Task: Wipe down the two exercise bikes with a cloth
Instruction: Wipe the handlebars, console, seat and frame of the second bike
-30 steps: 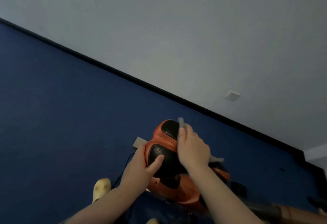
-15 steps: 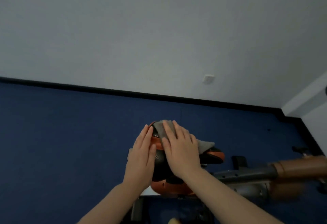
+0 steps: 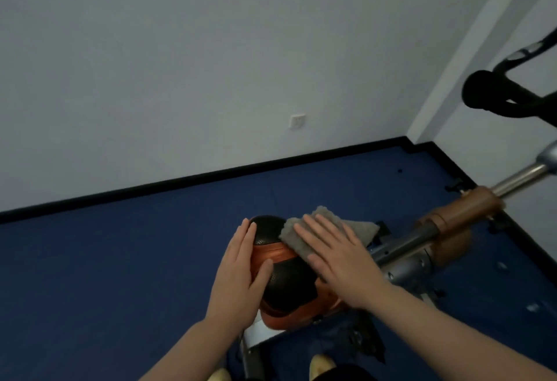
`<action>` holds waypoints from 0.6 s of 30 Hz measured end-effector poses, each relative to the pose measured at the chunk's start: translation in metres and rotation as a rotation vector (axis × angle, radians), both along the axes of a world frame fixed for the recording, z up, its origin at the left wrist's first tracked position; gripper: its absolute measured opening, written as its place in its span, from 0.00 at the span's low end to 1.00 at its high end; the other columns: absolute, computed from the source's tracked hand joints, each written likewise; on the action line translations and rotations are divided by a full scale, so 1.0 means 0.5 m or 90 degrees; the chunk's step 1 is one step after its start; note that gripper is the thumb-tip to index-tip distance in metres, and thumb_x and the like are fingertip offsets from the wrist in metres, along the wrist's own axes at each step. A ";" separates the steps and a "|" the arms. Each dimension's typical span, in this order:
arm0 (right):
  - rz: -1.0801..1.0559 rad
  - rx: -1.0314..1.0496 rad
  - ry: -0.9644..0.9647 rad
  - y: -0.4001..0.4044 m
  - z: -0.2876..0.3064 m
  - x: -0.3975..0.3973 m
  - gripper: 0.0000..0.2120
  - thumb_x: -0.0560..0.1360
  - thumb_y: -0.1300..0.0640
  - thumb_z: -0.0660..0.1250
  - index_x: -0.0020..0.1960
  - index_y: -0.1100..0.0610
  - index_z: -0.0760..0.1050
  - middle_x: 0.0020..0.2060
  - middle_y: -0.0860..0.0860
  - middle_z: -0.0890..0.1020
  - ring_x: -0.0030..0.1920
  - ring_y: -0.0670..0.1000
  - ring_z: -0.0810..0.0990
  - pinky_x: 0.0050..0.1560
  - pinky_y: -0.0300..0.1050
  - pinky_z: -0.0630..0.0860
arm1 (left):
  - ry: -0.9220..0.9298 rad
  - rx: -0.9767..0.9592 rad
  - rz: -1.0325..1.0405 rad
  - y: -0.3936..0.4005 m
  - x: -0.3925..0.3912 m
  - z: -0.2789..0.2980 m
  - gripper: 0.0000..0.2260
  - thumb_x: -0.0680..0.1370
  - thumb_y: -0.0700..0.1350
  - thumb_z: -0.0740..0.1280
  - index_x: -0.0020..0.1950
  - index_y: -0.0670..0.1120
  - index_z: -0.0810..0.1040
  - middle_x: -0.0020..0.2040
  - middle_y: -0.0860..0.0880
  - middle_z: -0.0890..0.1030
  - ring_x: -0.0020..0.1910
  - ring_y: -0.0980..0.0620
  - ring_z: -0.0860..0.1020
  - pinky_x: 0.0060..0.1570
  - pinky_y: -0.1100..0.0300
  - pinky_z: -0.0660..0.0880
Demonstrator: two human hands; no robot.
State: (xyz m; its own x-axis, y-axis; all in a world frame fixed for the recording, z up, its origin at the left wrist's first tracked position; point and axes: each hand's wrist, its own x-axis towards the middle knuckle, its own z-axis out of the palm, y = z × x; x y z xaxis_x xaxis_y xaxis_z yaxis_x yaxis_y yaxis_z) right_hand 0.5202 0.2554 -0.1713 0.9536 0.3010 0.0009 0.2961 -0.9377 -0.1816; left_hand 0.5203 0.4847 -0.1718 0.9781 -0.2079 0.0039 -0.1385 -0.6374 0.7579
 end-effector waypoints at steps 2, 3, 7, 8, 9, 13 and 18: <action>-0.157 0.010 -0.004 -0.009 -0.003 0.007 0.25 0.82 0.41 0.38 0.79 0.41 0.46 0.79 0.43 0.50 0.78 0.44 0.42 0.77 0.52 0.43 | -0.012 0.016 -0.025 -0.006 0.012 -0.002 0.30 0.82 0.49 0.61 0.80 0.55 0.50 0.79 0.62 0.46 0.76 0.65 0.44 0.75 0.61 0.47; -0.246 0.014 -0.007 0.008 -0.006 0.007 0.25 0.82 0.42 0.38 0.79 0.42 0.47 0.79 0.43 0.49 0.78 0.46 0.42 0.77 0.53 0.43 | -0.020 0.021 -0.033 -0.010 0.015 -0.003 0.29 0.82 0.48 0.60 0.80 0.54 0.50 0.79 0.62 0.45 0.76 0.66 0.42 0.75 0.61 0.45; -0.330 0.099 -0.018 0.135 -0.028 -0.031 0.28 0.79 0.38 0.29 0.78 0.42 0.40 0.77 0.42 0.41 0.77 0.46 0.35 0.75 0.55 0.35 | -0.039 -0.006 -0.045 -0.011 0.013 -0.016 0.26 0.84 0.51 0.55 0.80 0.53 0.49 0.78 0.62 0.43 0.77 0.64 0.40 0.76 0.58 0.44; -0.305 0.121 -0.015 0.146 -0.032 -0.044 0.28 0.79 0.38 0.29 0.78 0.41 0.39 0.78 0.41 0.40 0.77 0.44 0.33 0.75 0.54 0.34 | -0.042 -0.006 -0.055 -0.006 0.015 -0.019 0.26 0.83 0.54 0.53 0.80 0.54 0.48 0.78 0.62 0.43 0.76 0.64 0.39 0.76 0.59 0.43; -0.287 0.138 -0.015 0.141 -0.032 -0.051 0.27 0.79 0.38 0.30 0.77 0.40 0.38 0.77 0.39 0.39 0.76 0.42 0.32 0.75 0.53 0.34 | -0.050 0.000 -0.068 0.000 0.016 -0.021 0.27 0.82 0.58 0.50 0.79 0.55 0.47 0.78 0.63 0.43 0.76 0.65 0.39 0.75 0.60 0.43; -0.423 0.148 -0.004 0.098 -0.012 -0.033 0.26 0.82 0.42 0.37 0.78 0.43 0.39 0.78 0.42 0.39 0.76 0.44 0.32 0.77 0.51 0.37 | -0.079 0.018 -0.125 0.025 0.024 -0.023 0.27 0.79 0.63 0.42 0.78 0.58 0.45 0.78 0.64 0.43 0.76 0.66 0.39 0.75 0.60 0.43; -0.424 0.246 -0.006 0.239 -0.028 -0.086 0.27 0.79 0.38 0.29 0.77 0.42 0.34 0.73 0.36 0.28 0.73 0.41 0.26 0.72 0.42 0.29 | -0.078 -0.018 -0.140 0.039 0.032 -0.028 0.27 0.79 0.62 0.41 0.78 0.57 0.49 0.78 0.64 0.45 0.77 0.65 0.42 0.77 0.58 0.45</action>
State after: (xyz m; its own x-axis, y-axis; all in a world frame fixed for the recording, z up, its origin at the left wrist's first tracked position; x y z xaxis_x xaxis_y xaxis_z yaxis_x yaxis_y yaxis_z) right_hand 0.4773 0.3748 -0.1853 0.9332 -0.3595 -0.0023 -0.3054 -0.7895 -0.5323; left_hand 0.5362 0.5043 -0.1858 0.9013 -0.4136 0.1287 -0.3635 -0.5605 0.7441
